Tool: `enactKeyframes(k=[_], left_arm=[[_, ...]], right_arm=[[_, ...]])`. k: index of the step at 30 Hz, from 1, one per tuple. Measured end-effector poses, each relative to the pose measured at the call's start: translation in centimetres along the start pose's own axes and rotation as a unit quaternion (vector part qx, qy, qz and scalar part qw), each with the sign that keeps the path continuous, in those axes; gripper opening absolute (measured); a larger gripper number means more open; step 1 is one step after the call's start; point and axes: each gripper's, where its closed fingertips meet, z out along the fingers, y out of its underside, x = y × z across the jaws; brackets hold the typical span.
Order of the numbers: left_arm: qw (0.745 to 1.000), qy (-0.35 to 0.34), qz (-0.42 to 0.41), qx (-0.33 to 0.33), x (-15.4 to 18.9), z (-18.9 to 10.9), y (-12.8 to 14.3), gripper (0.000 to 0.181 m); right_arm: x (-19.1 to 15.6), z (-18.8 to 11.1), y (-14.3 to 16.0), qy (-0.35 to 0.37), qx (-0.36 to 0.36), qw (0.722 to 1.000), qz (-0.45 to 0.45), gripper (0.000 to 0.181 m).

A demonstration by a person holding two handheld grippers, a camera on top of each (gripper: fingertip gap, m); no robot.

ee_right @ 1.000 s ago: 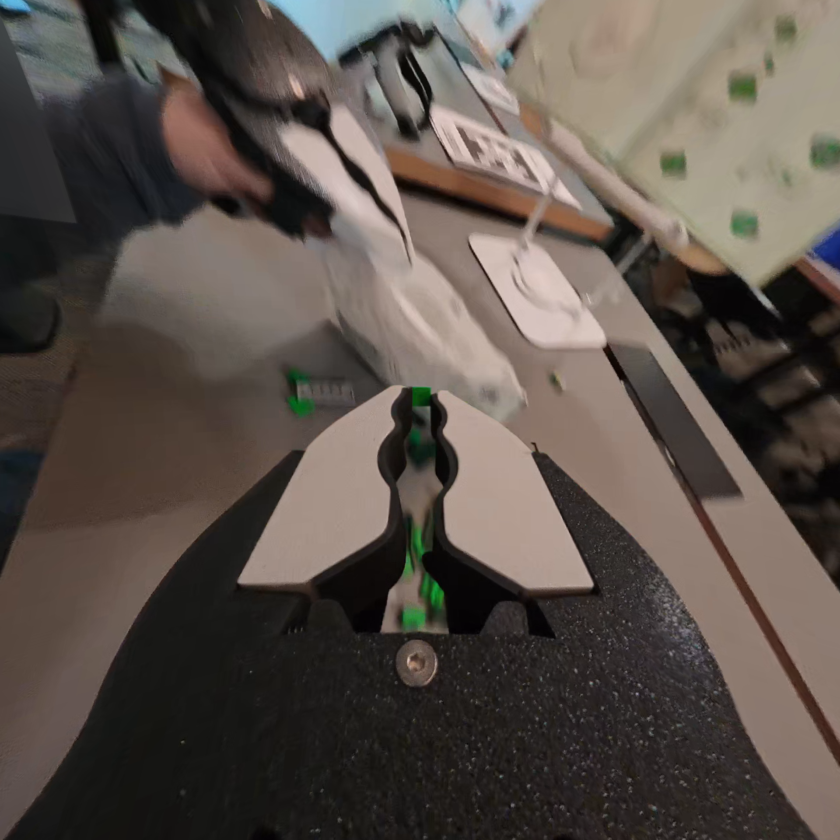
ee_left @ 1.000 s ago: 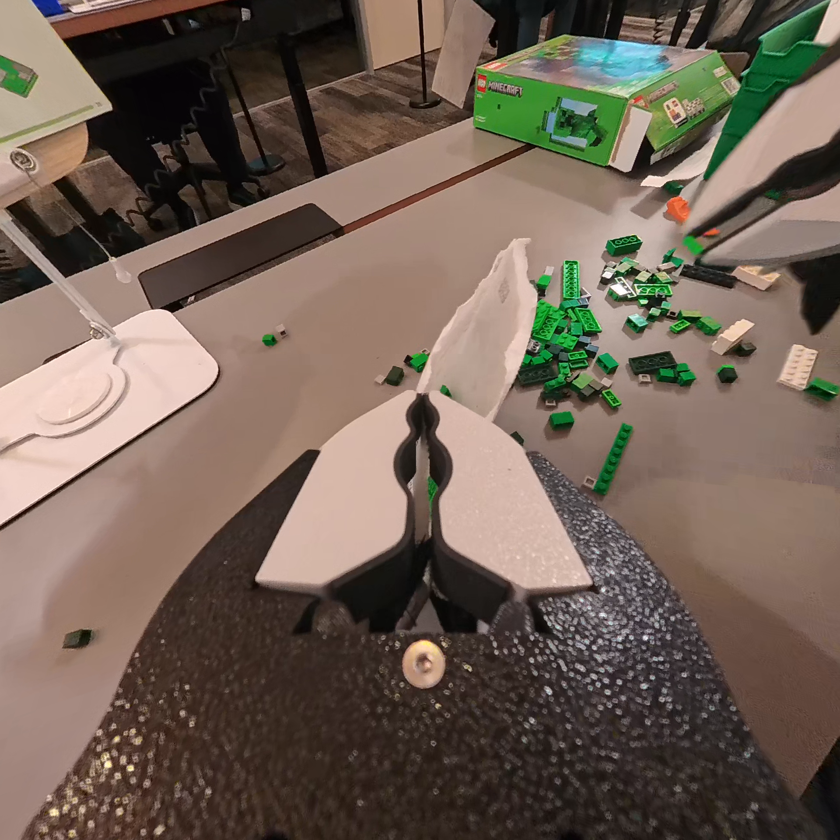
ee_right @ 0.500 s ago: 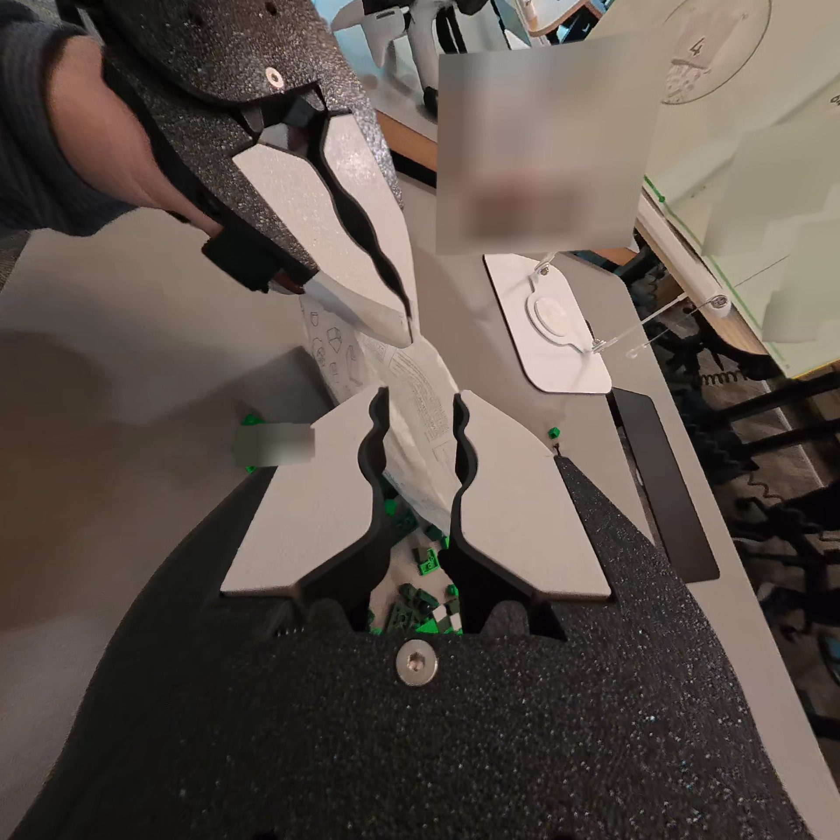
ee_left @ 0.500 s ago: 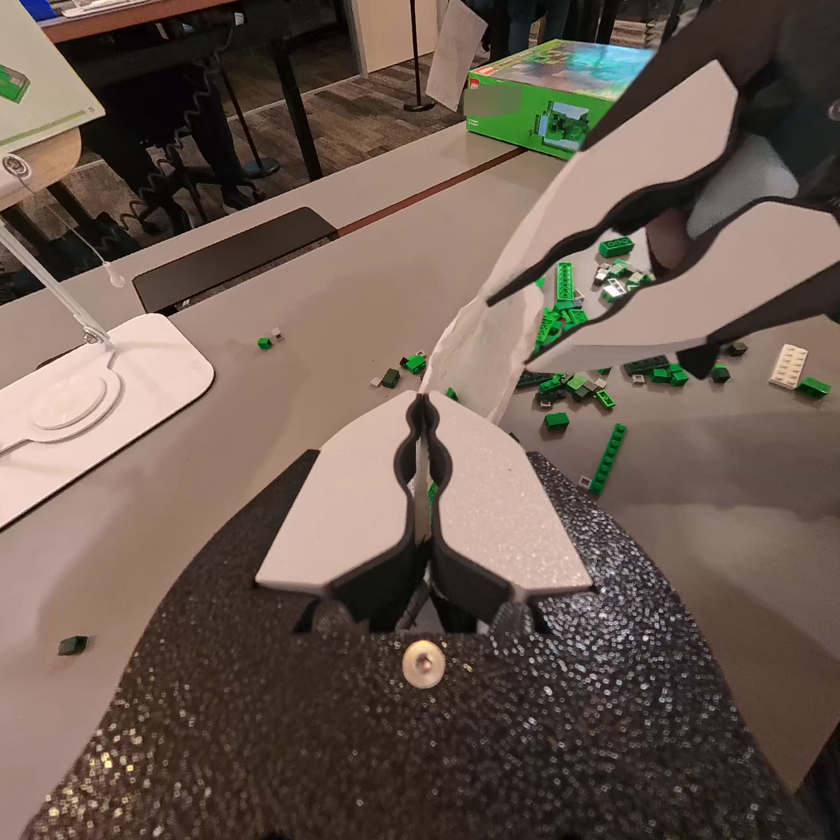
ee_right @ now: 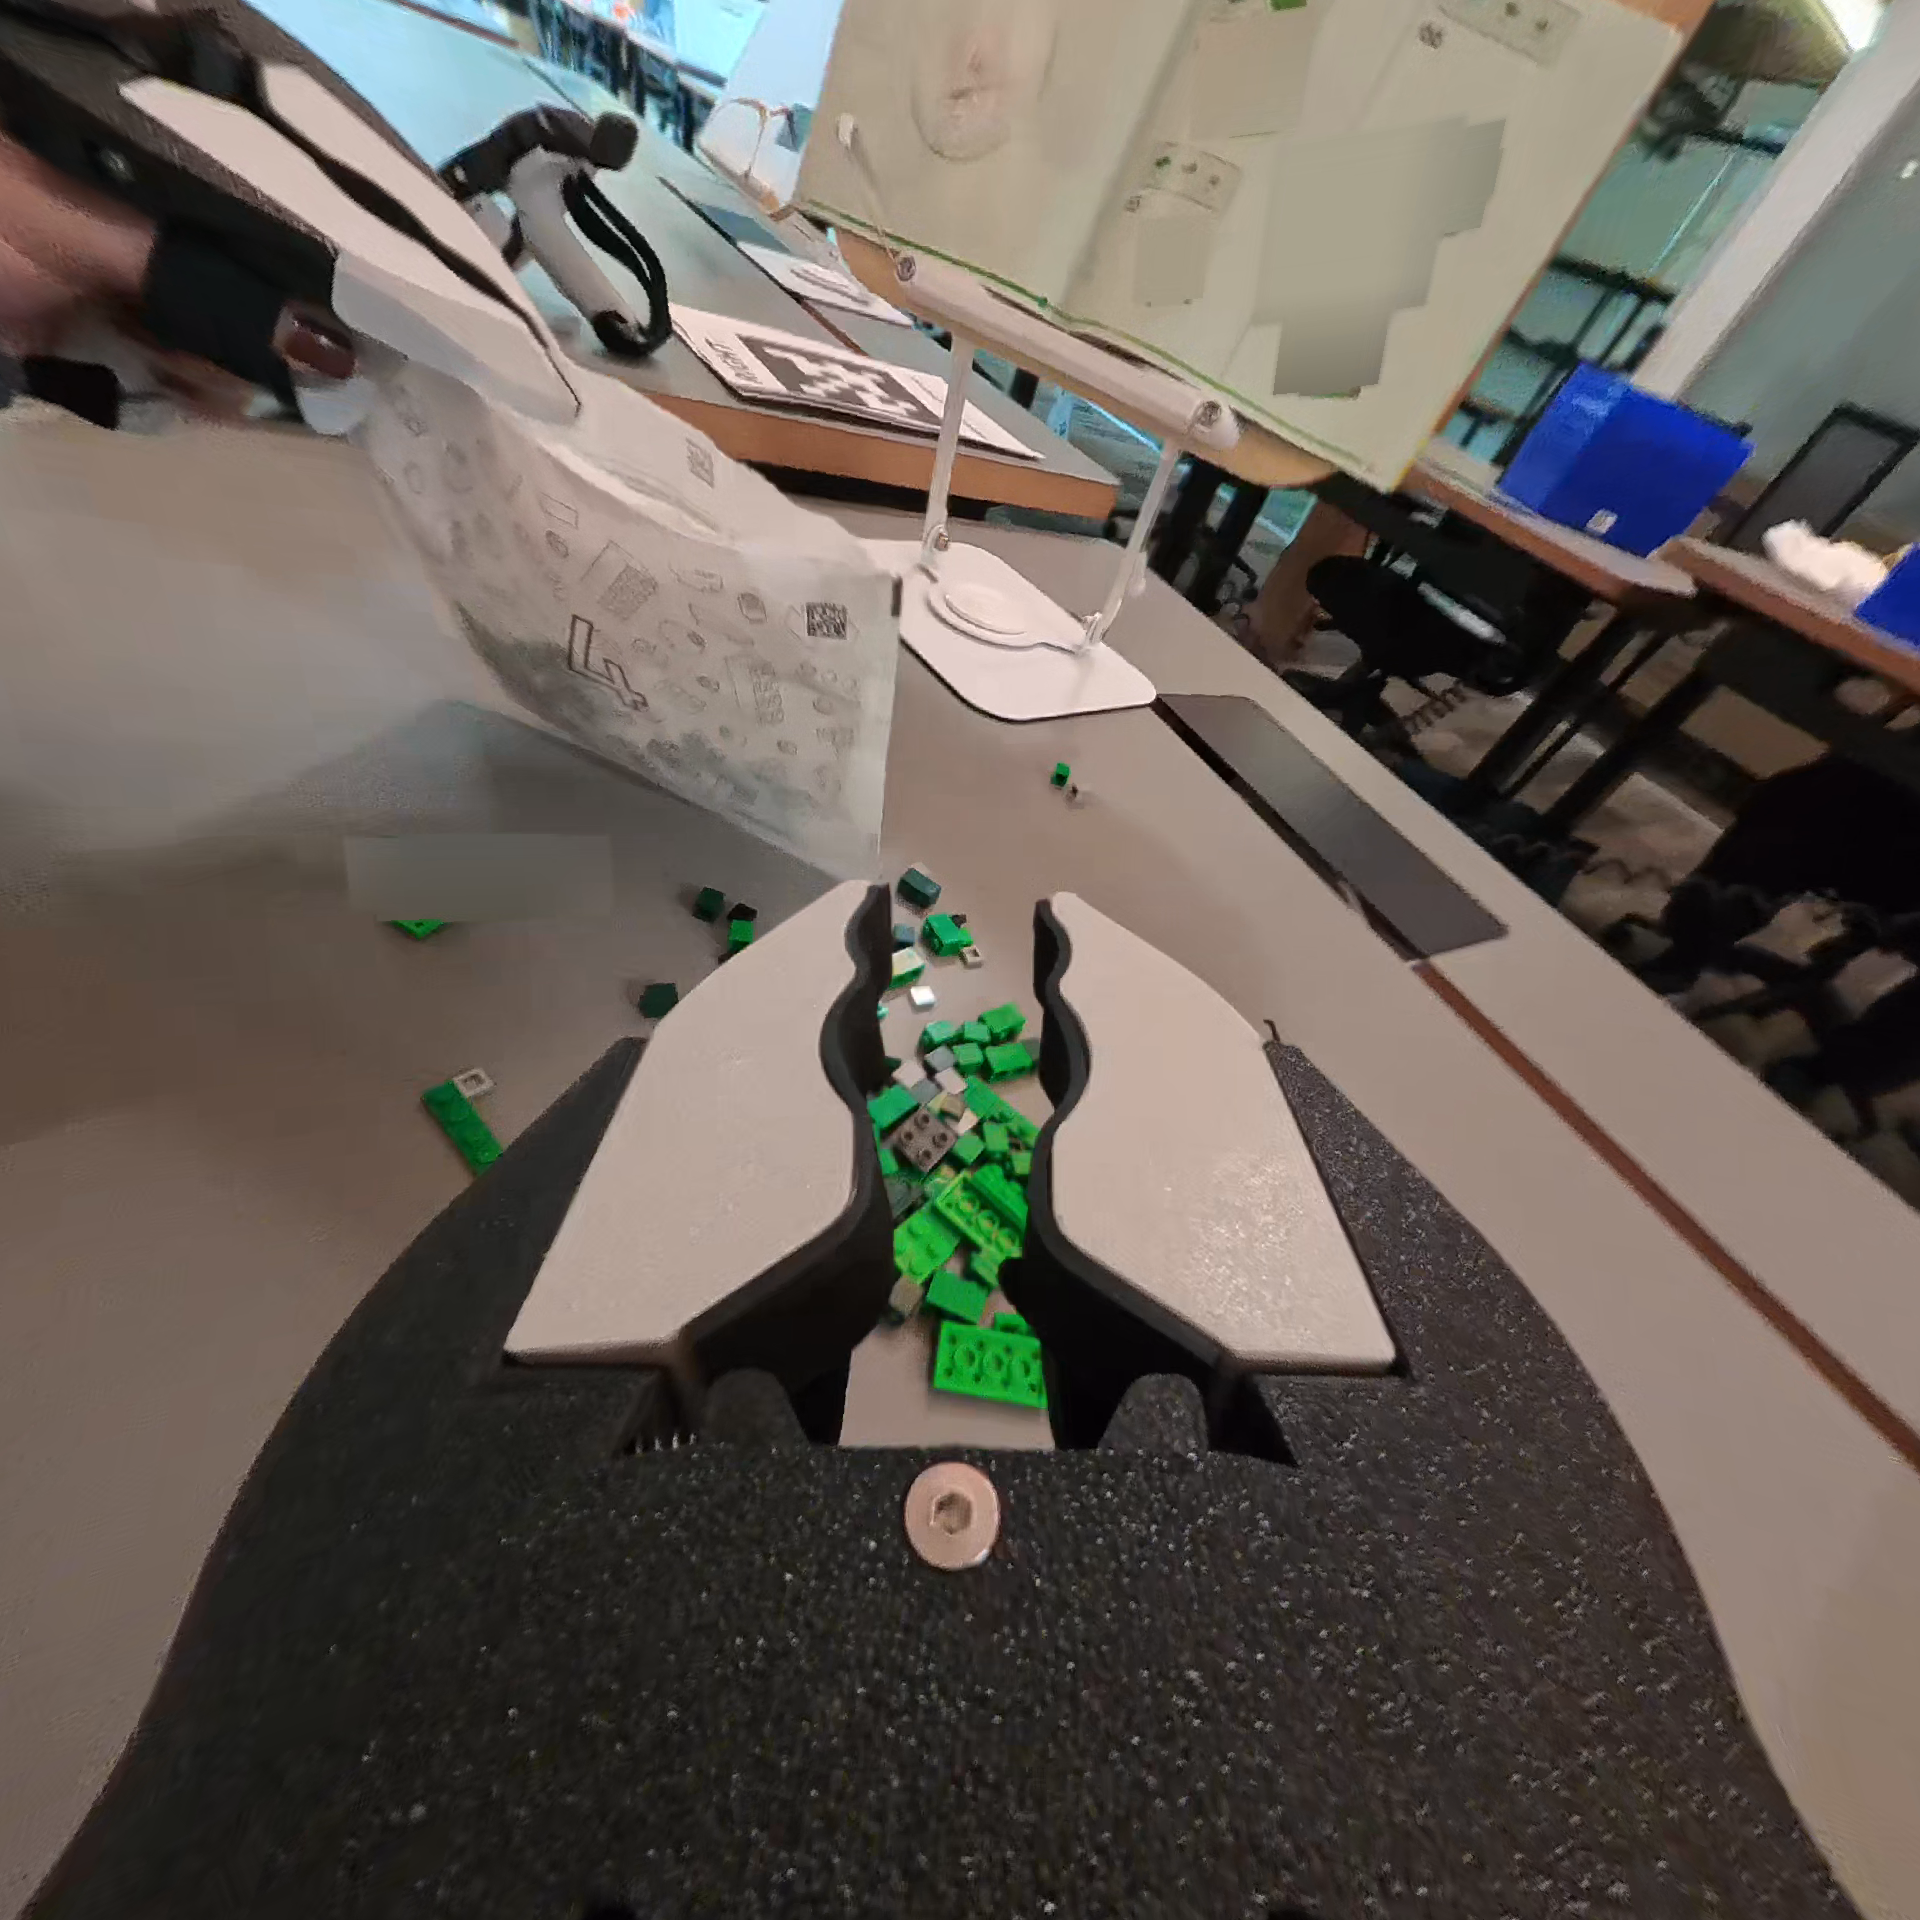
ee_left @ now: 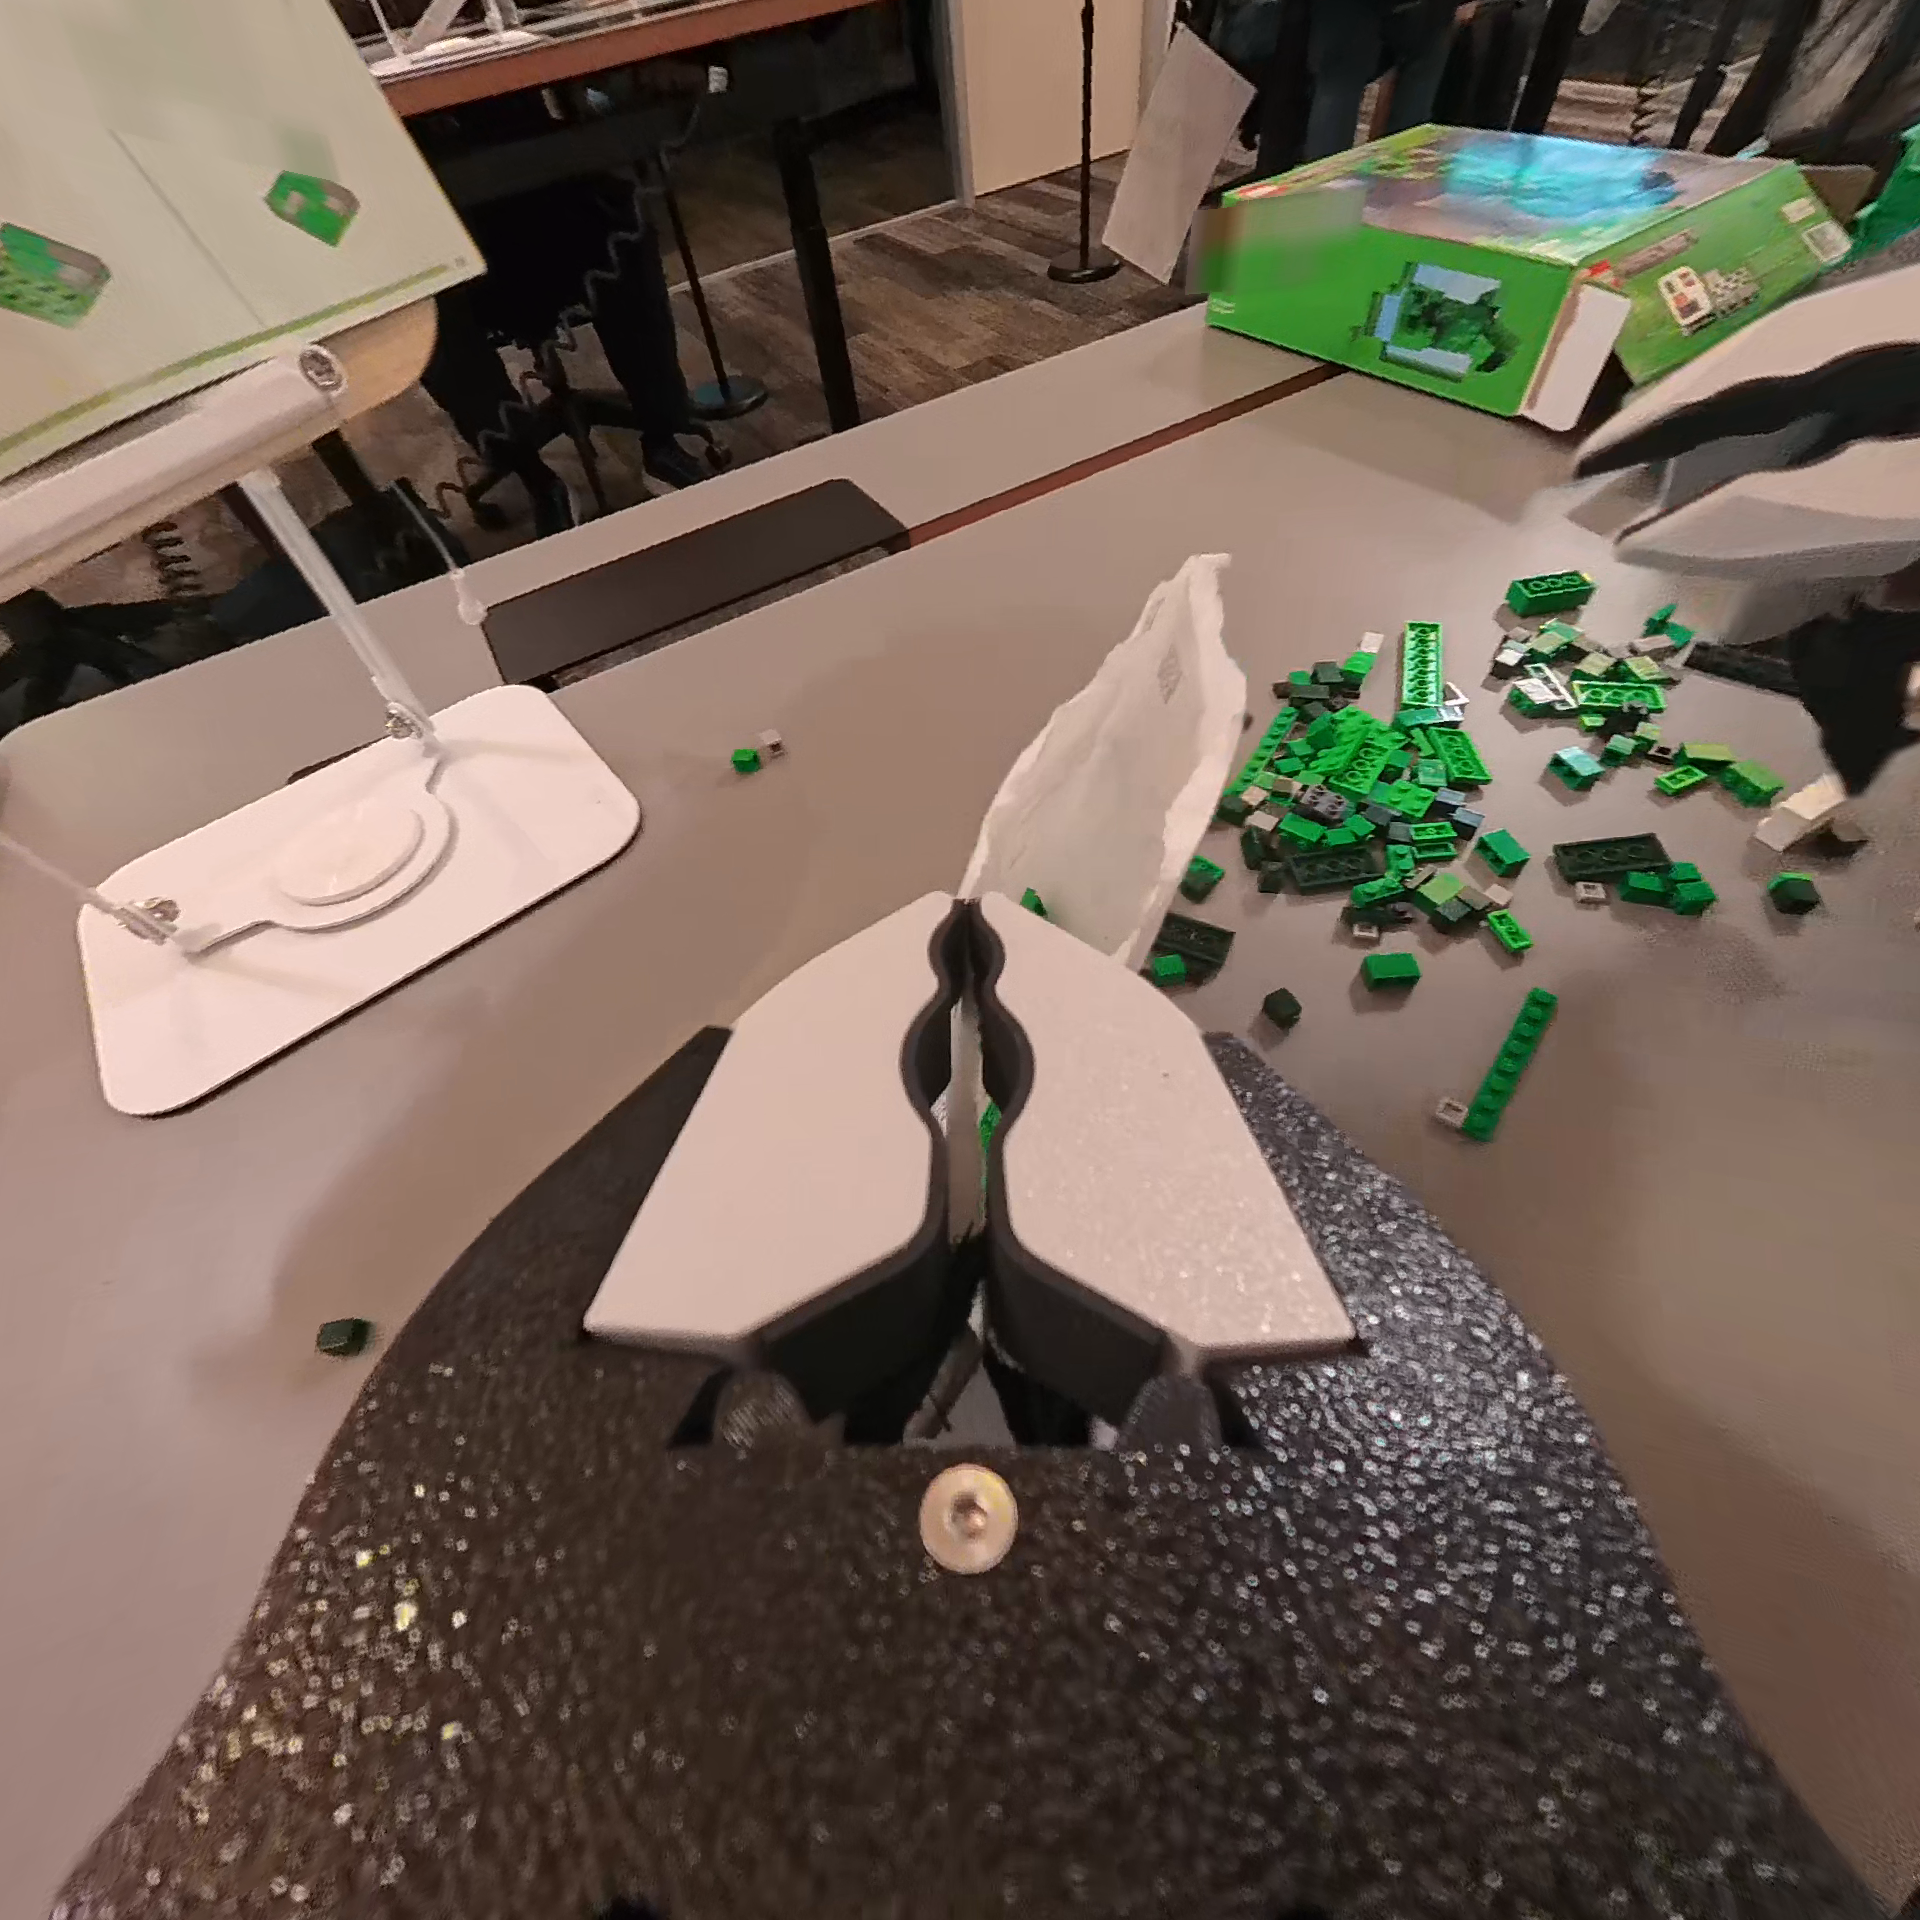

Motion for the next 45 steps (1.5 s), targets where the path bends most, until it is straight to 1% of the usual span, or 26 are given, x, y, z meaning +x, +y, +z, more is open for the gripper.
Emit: enactKeyframes(k=[3, 4, 6, 7, 9, 10, 12, 15, 17, 21, 24, 26, 29, 36, 40, 45], left_arm=[[1.0, -0.012, -0.002, 0.0, -0.7, -0.2, 0.2, 0.0], [1.0, -0.015, -0.003, 0.0, -0.9, -0.2, 0.2, 0.0], [1.0, -0.02, -0.004, -0.002, -1.1, -0.2, 0.4, 0.0], [1.0, -0.021, -0.004, -0.003, -1.2, -0.2, 0.5, 0.0], [1.0, -0.021, -0.002, -0.006, -1.3, -0.1, 0.7, 0.0], [1.0, -0.021, -0.001, -0.006, -1.3, 0.0, 0.7, 0.0], [1.0, -0.02, 0.002, -0.009, -1.3, 0.0, 0.8, 0.0], [1.0, -0.02, 0.003, -0.007, -1.3, 0.0, 0.7, 0.0], [1.0, -0.019, 0.003, -0.008, -1.2, 0.0, 0.8, 0.0], [1.0, -0.016, 0.003, -0.01, -1.1, 0.2, 0.9, 0.0], [1.0, -0.015, 0.003, -0.011, -1.1, 0.2, 0.9, 0.0], [1.0, -0.015, 0.003, -0.011, -1.1, 0.2, 0.9, 0.0], [1.0, -0.014, 0.002, -0.011, -1.1, 0.3, 0.9, 0.0], [1.0, -0.009, 0.003, -0.012, -0.8, 0.3, 0.9, 0.0], [1.0, -0.002, 0.002, -0.012, -0.5, 0.5, 0.9, 0.0], [1.0, 0.008, 0.006, -0.012, 0.0, 0.4, 0.7, 0.0]], right_arm=[[0.8, -0.7, 1.4, -0.002, -0.015, 1.0, 0.014, 0.025], [1.1, -0.7, 2.3, 0.004, -0.03, 0.999, 0.012, 0.024], [1.2, -0.7, 4.4, -0.005, -0.073, 0.997, 0.005, 0.024], [0.9, -0.6, 5.2, -0.02, -0.09, 0.996, 0.002, 0.024], [-0.8, -0.6, 6.4, -0.077, -0.116, 0.99, -0.01, 0.025], [-1.9, -0.7, 7.0, -0.108, -0.133, 0.985, -0.023, 0.025], [-3.4, -0.9, 8.0, -0.148, -0.161, 0.975, -0.048, 0.025], [-5.3, -1.3, 8.9, -0.205, -0.185, 0.96, -0.037, 0.025], [-5.8, -1.5, 9.4, -0.225, -0.197, 0.954, -0.021, 0.025], [-5.6, -2.1, 9.8, -0.231, -0.205, 0.951, -0.003, 0.024], [-5.7, -2.5, 9.4, -0.243, -0.192, 0.951, 0.009, 0.02], [-6.2, -2.5, 9.6, -0.253, -0.196, 0.947, 0.004, 0.018], [-6.8, -2.1, 10.4, -0.261, -0.221, 0.94, -0.005, 0.018], [-6.2, -0.6, 11.6, -0.22, -0.262, 0.939, -0.023, 0.019], [-6.8, -0.1, 11.7, -0.248, -0.278, 0.928, -0.017, 0.016], [-6.4, 0.6, 11.9, -0.24, -0.299, 0.923, -0.029, 0.015]])
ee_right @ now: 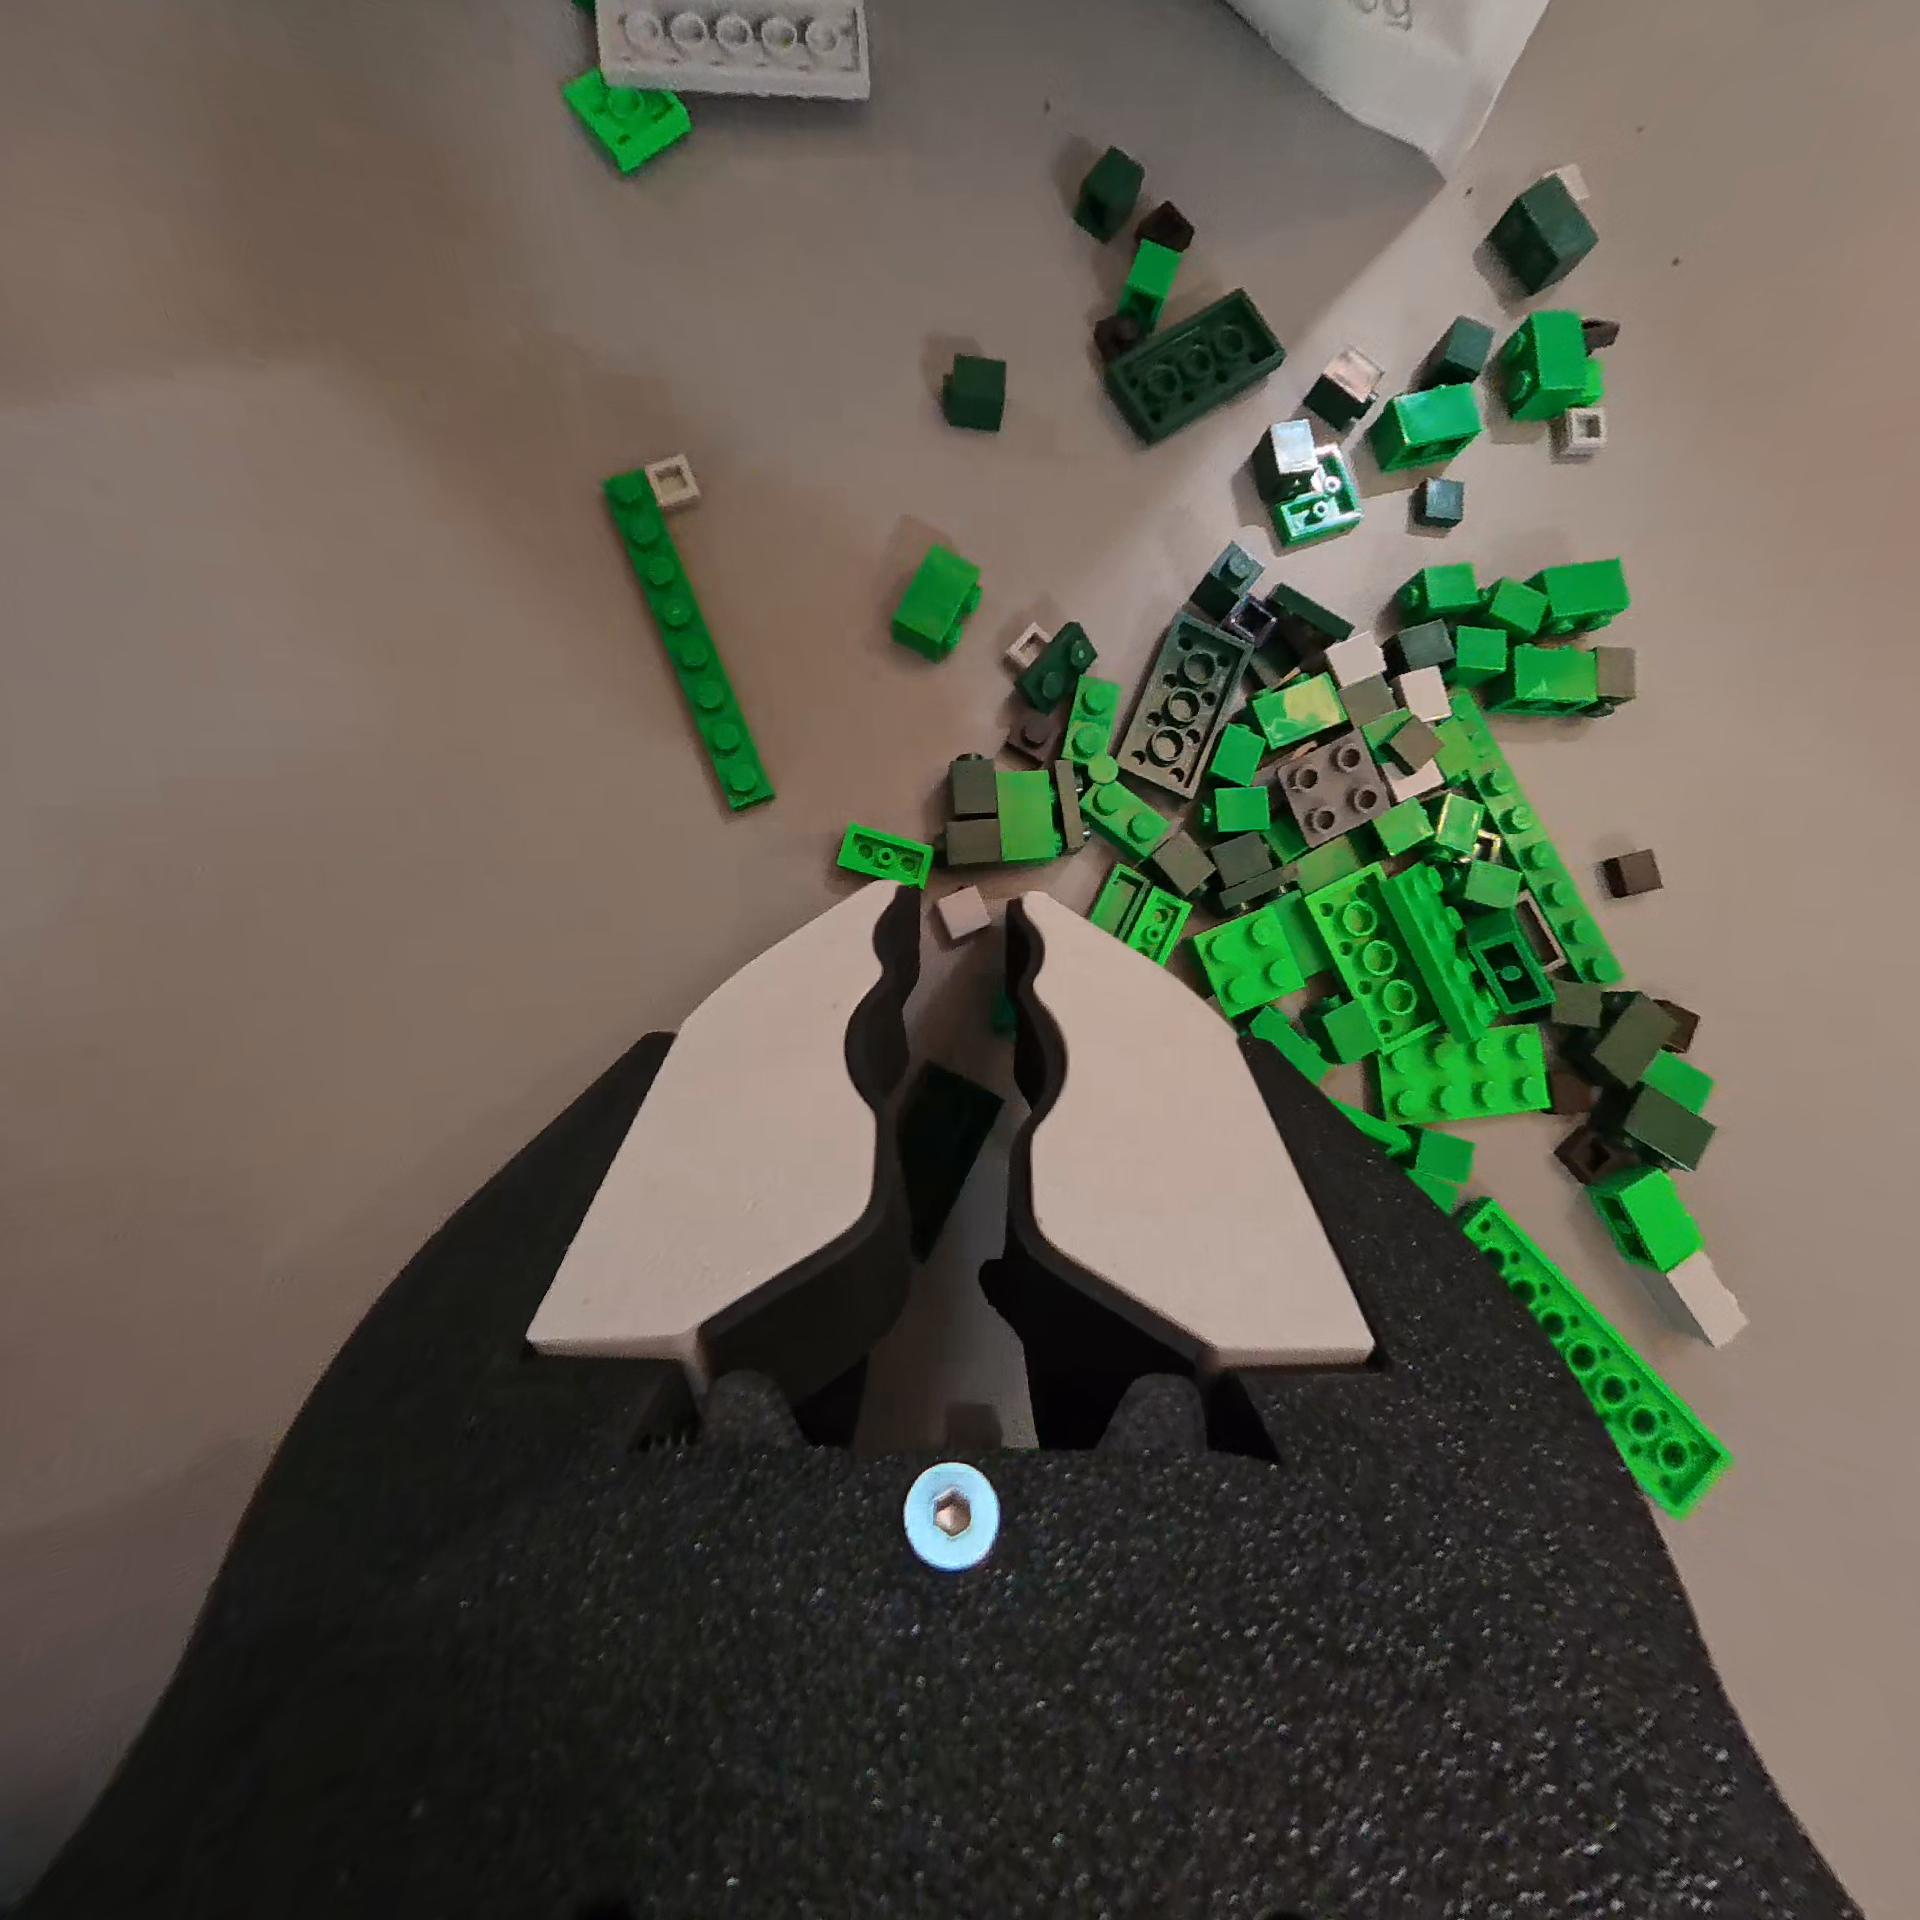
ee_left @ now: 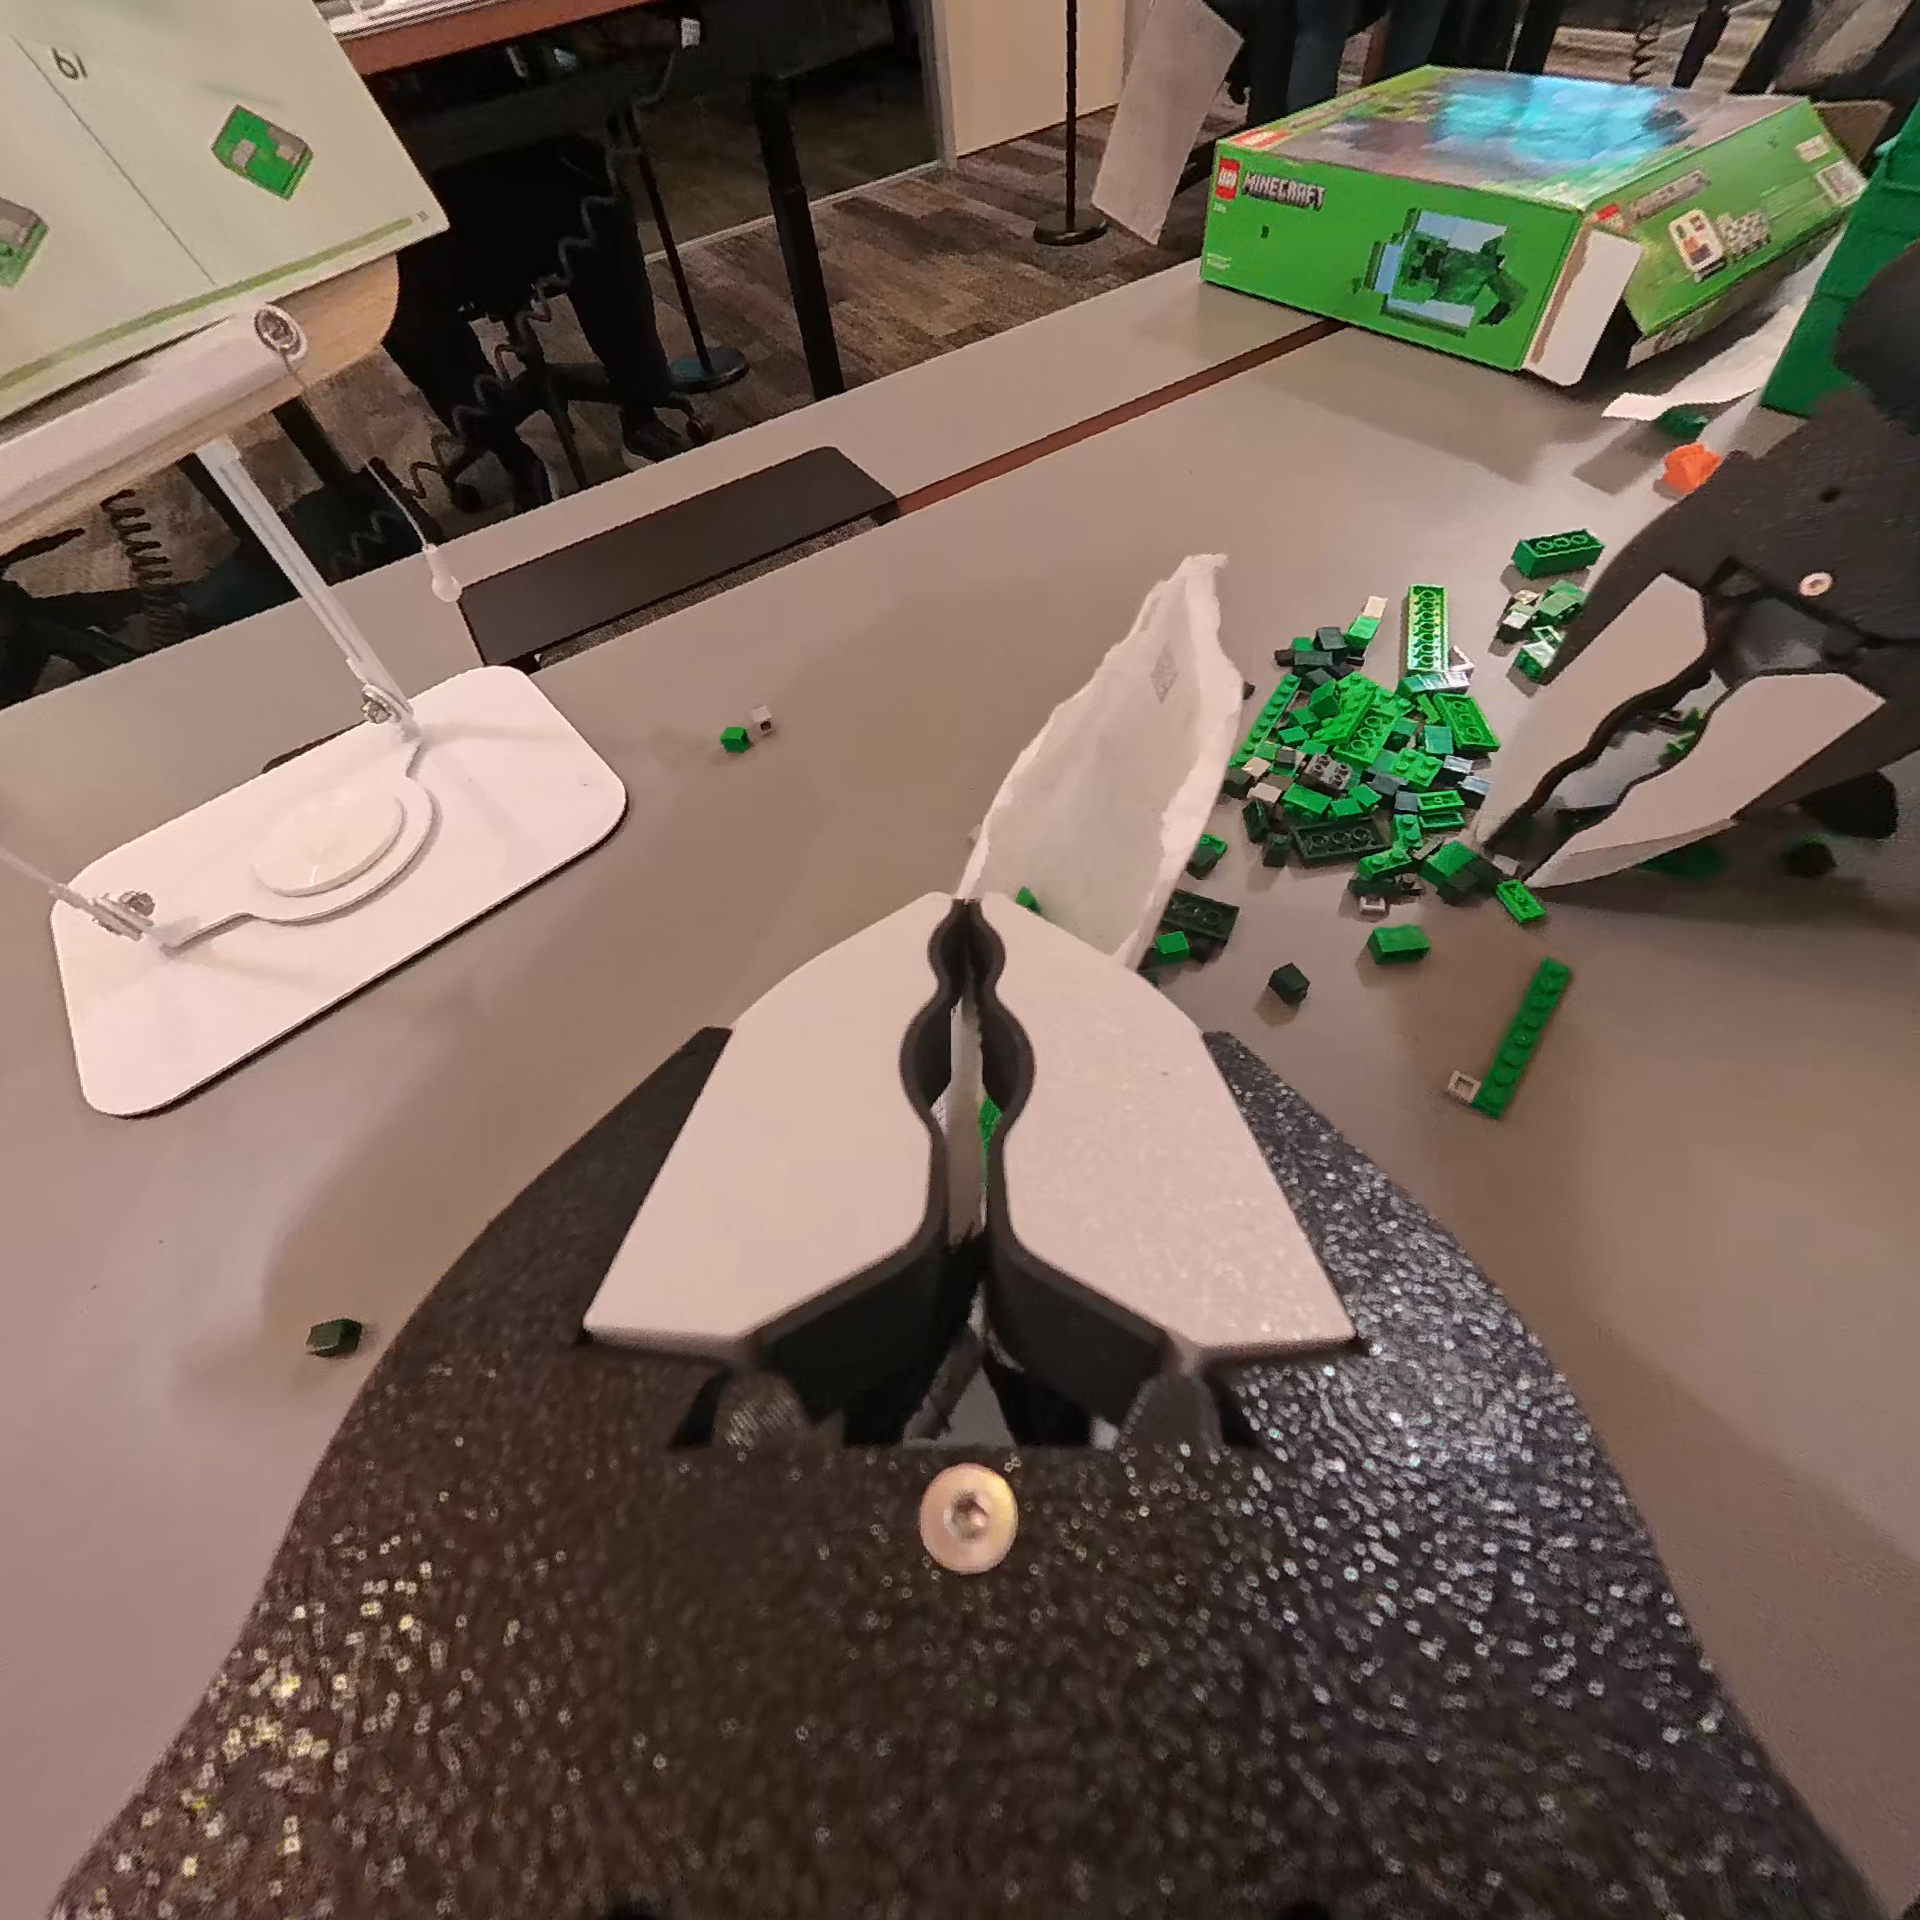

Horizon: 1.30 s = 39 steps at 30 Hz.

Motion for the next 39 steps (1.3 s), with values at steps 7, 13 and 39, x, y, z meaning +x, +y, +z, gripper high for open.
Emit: enactKeyframes(k=[7, 13, 39], left_arm=[[1.0, 0.011, -0.001, 0.007, 0.39, -0.13, -0.31, 0.0], [1.0, 0.014, -0.002, 0.008, 0.49, -0.09, -0.31, 0.0], [1.0, 0.016, 0.004, 0.002, 0.87, 0.29, -0.15, 0.0]], right_arm=[[-0.43, 0.24, 0.02, -0.019, -0.005, 1.0, 0.003, 0.007], [-0.73, 0.28, -0.06, -0.017, 0.002, 1.0, 0.005, 0.007], [-0.22, -0.7, 0.13, 0.032, 0.035, 0.999, 0.004, 0.007]])
